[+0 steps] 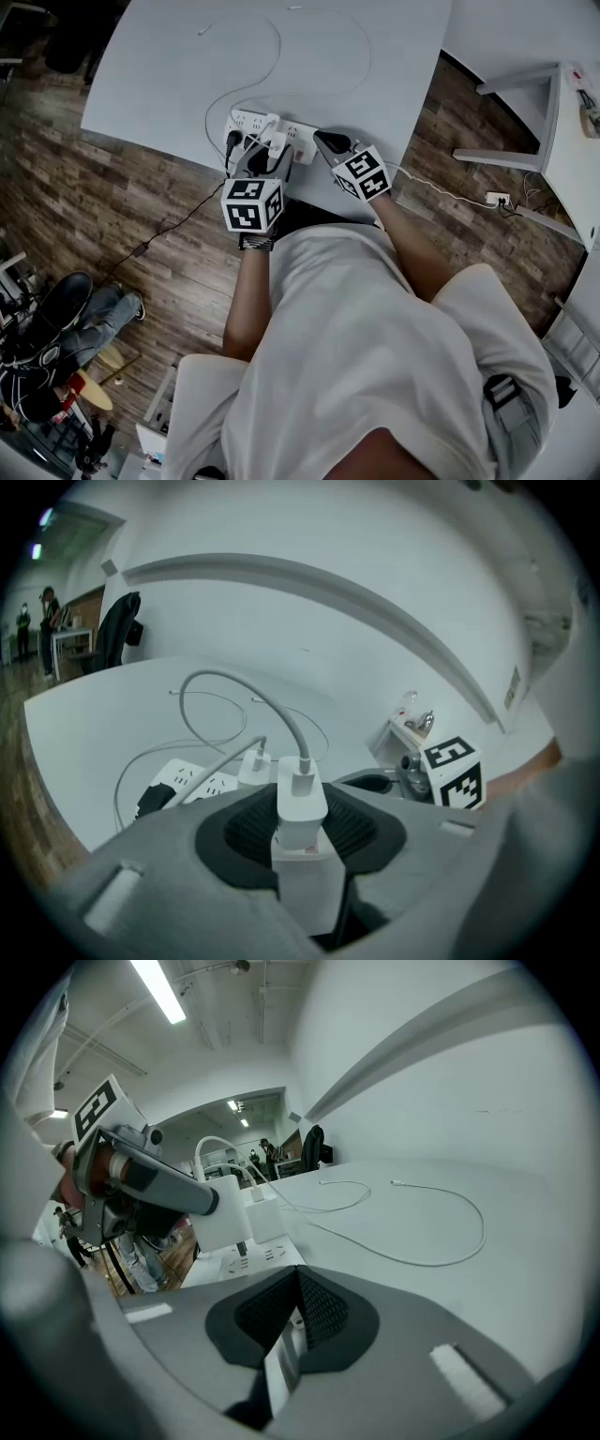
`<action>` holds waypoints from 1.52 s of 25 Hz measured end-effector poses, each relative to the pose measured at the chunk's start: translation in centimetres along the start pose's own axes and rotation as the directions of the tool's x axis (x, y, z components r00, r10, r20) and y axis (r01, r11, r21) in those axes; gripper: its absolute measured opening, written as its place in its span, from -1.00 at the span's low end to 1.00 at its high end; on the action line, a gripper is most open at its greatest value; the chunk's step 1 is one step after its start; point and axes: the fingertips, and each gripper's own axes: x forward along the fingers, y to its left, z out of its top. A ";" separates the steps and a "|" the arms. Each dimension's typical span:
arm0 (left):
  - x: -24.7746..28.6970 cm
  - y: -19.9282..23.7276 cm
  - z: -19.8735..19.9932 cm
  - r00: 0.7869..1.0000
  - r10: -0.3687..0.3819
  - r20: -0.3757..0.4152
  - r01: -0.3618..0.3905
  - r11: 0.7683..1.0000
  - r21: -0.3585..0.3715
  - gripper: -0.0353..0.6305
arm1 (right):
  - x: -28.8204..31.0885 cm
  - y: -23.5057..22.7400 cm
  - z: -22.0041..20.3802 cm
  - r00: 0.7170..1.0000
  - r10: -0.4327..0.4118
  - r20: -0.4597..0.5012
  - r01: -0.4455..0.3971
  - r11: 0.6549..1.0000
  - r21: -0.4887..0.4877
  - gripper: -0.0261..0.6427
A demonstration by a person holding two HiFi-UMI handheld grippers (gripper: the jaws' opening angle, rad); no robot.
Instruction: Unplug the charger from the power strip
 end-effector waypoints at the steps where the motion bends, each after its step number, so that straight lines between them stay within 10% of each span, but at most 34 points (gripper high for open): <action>1: -0.3 0.1 -0.1 1.000 -0.017 0.003 0.017 1.000 -0.024 -0.46 | 0.1 0.1 0.0 1.000 0.001 0.000 -0.001 1.000 0.001 -0.92; 27: -0.5 -1.7 -7.9 0.964 -0.263 -0.036 0.242 0.929 -0.280 -0.46 | 0.2 0.0 0.2 0.999 -0.034 0.004 0.034 0.999 -0.010 -0.92; 38: 0.0 0.8 -8.8 0.988 -0.126 -0.085 0.098 0.956 -0.275 -0.34 | 0.3 0.0 0.3 0.999 -0.036 0.003 0.036 0.999 -0.013 -0.92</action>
